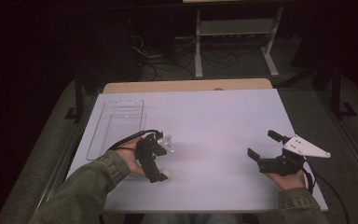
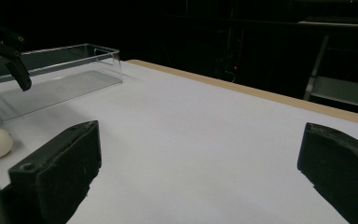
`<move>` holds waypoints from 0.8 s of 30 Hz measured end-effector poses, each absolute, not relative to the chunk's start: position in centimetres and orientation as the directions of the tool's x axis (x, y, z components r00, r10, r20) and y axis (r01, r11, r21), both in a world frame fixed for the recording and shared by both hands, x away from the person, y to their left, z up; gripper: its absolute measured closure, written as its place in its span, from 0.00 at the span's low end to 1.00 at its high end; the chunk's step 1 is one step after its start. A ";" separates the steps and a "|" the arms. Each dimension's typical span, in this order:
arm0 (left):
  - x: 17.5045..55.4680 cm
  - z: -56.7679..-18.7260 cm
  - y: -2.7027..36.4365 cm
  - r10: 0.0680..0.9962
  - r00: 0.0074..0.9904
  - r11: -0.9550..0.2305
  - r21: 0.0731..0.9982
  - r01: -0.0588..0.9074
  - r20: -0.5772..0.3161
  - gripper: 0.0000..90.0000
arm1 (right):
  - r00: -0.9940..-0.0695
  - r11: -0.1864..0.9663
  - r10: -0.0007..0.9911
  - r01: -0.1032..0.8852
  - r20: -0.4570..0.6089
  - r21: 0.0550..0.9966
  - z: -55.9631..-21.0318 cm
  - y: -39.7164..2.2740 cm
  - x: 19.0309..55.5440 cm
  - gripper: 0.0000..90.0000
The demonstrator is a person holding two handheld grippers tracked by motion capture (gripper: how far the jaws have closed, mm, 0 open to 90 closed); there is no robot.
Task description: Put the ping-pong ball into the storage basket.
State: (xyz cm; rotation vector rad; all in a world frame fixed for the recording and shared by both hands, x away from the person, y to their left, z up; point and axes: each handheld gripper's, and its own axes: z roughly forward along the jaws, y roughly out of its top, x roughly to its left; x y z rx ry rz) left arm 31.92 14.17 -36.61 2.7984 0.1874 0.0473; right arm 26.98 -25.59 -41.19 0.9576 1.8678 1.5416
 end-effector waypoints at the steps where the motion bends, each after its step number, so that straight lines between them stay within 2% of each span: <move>1: 31.9 -36.7 14.1 0.131 0.991 -0.937 0.326 0.122 0.008 0.00 | -0.608 0.098 0.793 0.187 0.037 0.978 -41.2 -25.6 27.0 0.00; 16: 31.5 -37.8 13.3 0.082 0.997 -0.971 0.226 0.079 0.003 0.00 | -0.611 0.099 0.791 0.190 0.038 0.977 -41.2 -25.6 27.0 0.00; 24: 31.4 -38.2 12.9 0.073 0.997 -0.974 0.217 0.071 0.002 0.00 | -0.613 0.103 0.790 0.192 0.037 0.976 -41.2 -25.6 27.0 0.00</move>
